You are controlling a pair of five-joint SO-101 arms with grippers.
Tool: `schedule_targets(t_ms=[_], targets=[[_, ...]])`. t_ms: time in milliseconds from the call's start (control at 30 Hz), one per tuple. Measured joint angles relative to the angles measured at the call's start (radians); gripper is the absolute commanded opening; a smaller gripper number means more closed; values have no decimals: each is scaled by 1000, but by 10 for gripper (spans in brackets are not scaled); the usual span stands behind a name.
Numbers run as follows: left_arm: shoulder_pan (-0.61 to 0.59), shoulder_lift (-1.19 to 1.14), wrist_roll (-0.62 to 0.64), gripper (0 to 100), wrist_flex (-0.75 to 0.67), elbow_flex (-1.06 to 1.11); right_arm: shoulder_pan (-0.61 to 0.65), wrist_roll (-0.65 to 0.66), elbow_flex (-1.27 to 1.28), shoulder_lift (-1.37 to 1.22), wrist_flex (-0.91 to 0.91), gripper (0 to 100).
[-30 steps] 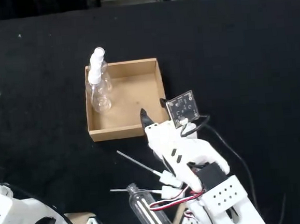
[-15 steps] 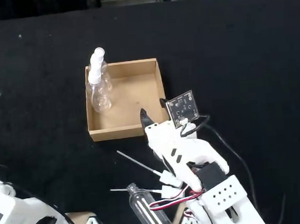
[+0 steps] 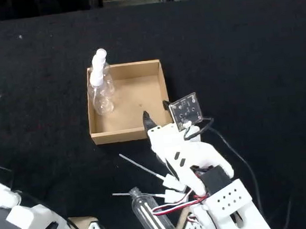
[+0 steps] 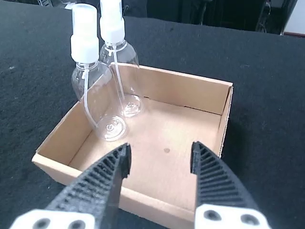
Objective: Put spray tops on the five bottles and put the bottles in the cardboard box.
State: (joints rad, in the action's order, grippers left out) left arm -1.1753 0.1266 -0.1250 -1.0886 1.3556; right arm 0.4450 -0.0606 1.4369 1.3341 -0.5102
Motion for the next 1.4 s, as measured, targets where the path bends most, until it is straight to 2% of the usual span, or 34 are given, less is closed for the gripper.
schedule_targets(t_ms=[100,300,900,1033,1400], targets=[[-2,-11,0,43,-2,-6,0,0,0,0,0,184],[-9,-35,-8,270,-2,-17,0,0,0,0,0,184],[-43,-48,-6,259,11,17,0,0,0,0,0,184],[-69,-48,-6,290,11,17,0,0,0,0,0,184],[-72,-48,-6,293,11,17,0,0,0,0,0,184]])
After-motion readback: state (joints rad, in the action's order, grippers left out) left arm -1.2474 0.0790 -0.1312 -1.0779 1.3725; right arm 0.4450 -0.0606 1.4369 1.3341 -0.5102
